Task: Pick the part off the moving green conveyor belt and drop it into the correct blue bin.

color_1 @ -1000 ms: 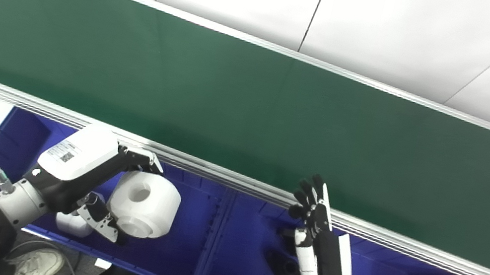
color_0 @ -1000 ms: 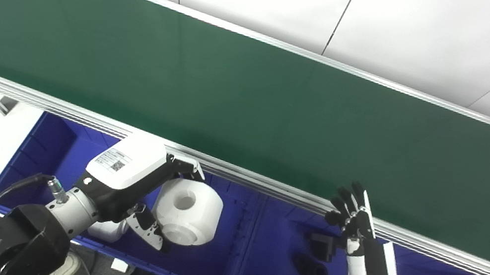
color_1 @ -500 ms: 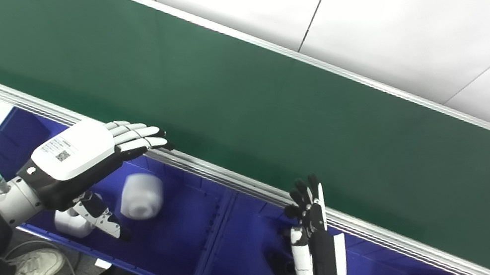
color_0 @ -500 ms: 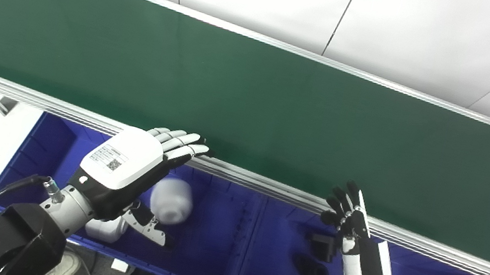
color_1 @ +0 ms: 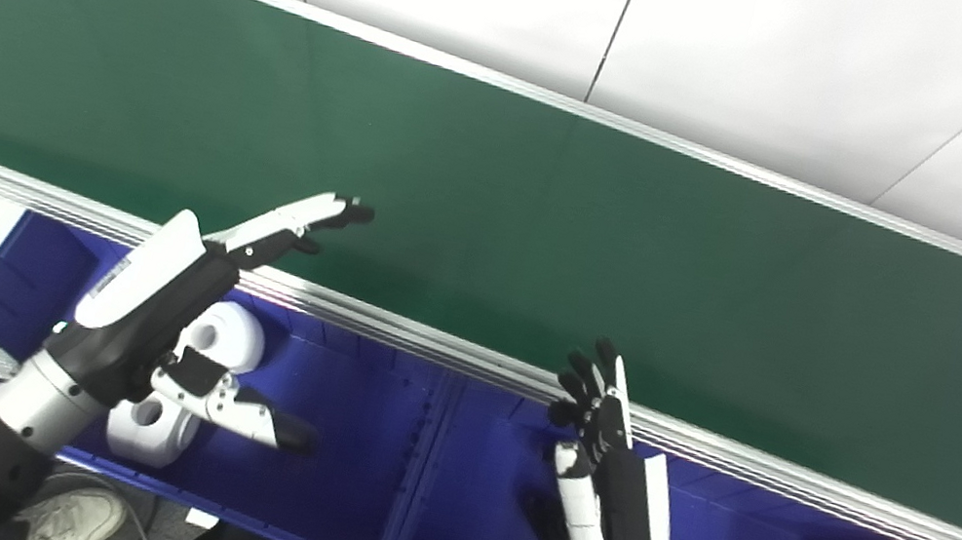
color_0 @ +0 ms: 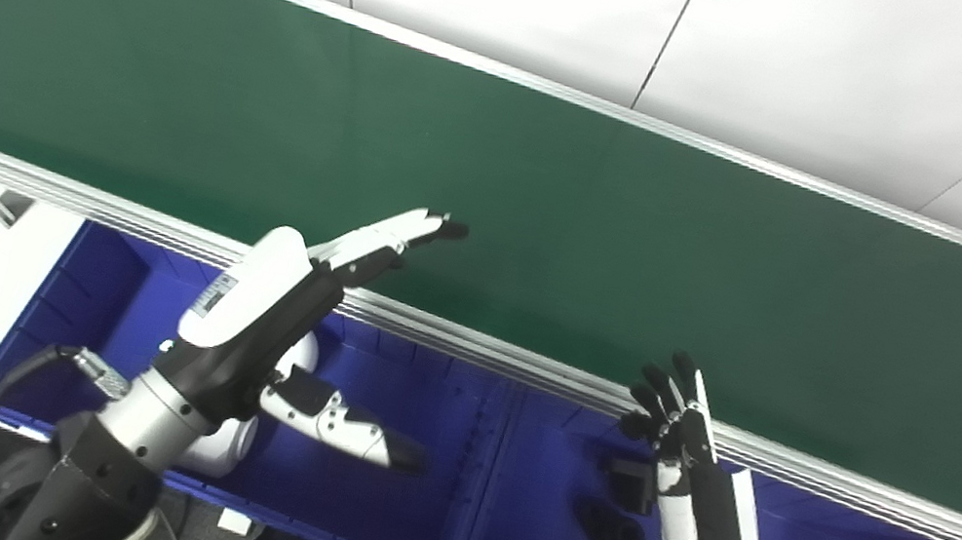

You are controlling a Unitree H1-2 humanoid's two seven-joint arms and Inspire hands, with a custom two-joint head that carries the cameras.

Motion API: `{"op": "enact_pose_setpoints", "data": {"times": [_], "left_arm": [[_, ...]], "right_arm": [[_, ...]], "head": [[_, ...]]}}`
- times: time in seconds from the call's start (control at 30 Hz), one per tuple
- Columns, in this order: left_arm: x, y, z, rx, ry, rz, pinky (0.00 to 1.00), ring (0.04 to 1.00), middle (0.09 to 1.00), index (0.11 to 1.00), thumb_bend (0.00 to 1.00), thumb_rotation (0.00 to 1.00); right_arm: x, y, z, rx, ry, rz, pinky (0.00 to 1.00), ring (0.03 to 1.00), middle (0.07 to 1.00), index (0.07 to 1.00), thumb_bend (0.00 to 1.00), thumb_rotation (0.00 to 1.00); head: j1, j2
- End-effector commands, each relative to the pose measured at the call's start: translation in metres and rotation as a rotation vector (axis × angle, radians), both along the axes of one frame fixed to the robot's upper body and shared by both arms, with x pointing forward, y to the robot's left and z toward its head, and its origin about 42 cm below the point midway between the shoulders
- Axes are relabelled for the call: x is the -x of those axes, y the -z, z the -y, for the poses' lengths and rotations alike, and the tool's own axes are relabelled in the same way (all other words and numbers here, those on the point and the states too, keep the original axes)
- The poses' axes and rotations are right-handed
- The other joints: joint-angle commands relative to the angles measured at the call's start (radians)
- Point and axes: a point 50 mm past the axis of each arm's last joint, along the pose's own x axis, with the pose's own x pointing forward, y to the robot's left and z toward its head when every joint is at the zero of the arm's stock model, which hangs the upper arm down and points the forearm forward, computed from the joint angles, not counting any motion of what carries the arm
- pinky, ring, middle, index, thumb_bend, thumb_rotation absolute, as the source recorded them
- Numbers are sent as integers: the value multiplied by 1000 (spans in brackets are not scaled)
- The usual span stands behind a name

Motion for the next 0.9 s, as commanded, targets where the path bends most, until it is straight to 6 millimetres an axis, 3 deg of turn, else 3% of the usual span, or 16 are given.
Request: {"op": "enact_pose_setpoints", "data": {"times": [0.0,0.1,0.3,0.4,0.53,0.7,0.77,0.87], "left_arm": [[5,-1,6,218,-37,-104,984,996,999,991,791,750],[6,16,12,357,-50,-244,998,1000,1000,999,813,789],[7,38,-4,312,-16,-262,1000,1000,1000,1000,799,765],[8,49,-12,292,-7,-242,1000,1000,1000,1000,848,783],[9,57,-18,285,-12,-240,1000,1000,1000,1000,867,809],[9,49,-19,271,-18,-175,1000,1000,1000,1000,871,811],[9,39,-18,263,-31,-97,1000,1000,1000,1000,850,818],[7,17,-17,235,-50,49,1000,1000,1000,1000,799,843]], "right_arm": [[-2,-7,-9,-16,4,66,890,915,933,995,784,936],[-3,-5,-21,-22,4,67,895,915,932,992,764,928],[-8,-3,-45,-49,8,68,921,927,937,999,763,910],[-12,-3,-55,-48,11,70,895,927,942,1000,775,921],[-14,-2,-62,-61,14,73,885,935,952,1000,774,919],[-13,-2,-60,-67,19,95,882,947,962,1000,741,907],[-12,-8,-57,-66,47,157,911,944,962,1000,756,890],[-8,-32,-46,-44,93,291,951,964,977,995,793,892]], "head": [[-17,-3],[-96,-16],[-227,-33],[-274,-41],[-283,-46],[-255,-50],[-228,-45],[-176,-32]]}}
